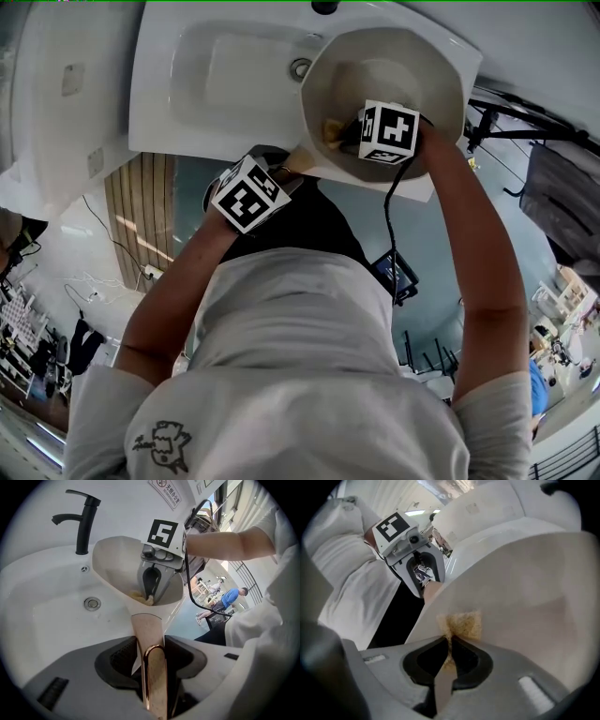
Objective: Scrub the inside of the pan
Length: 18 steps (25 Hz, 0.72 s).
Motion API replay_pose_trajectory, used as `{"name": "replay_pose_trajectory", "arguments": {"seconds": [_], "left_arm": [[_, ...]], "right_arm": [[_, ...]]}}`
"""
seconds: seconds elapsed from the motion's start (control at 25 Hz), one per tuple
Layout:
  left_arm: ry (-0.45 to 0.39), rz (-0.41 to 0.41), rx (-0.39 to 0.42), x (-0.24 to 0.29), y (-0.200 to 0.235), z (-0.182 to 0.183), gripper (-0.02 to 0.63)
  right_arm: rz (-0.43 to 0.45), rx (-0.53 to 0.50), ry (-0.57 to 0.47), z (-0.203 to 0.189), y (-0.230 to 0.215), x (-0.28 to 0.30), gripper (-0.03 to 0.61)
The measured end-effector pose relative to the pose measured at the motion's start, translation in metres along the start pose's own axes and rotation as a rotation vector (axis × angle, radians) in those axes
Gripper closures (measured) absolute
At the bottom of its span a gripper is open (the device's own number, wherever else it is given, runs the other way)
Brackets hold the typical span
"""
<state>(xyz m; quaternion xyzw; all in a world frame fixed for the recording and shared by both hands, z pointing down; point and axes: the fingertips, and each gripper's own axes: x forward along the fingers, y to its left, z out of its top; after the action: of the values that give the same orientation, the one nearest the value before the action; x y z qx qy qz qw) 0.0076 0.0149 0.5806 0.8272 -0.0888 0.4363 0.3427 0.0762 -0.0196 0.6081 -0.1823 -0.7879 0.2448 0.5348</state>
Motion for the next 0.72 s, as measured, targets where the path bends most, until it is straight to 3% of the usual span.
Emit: {"name": "replay_pose_trajectory", "arguments": {"seconds": [0.2,0.32,0.48,0.72], "left_arm": [[-0.002,0.002,-0.002,0.0,-0.001,0.0,0.431],[-0.008,0.003,-0.004,-0.001,-0.001,0.002,0.431],[-0.005,0.002,-0.011,-0.001,-0.003,0.0,0.433],[-0.01,0.003,-0.009,0.0,-0.002,0.002,0.433]], "right_arm": [[0.18,0.214,0.196,-0.047,0.027,-0.007,0.552],[0.213,0.298,0.363,-0.075,0.035,-0.019,0.552],[0.142,0.371,0.626,-0.117,0.031,-0.044,0.552],[-0.083,0.385,0.926,-0.153,0.005,-0.092,0.554]]}}
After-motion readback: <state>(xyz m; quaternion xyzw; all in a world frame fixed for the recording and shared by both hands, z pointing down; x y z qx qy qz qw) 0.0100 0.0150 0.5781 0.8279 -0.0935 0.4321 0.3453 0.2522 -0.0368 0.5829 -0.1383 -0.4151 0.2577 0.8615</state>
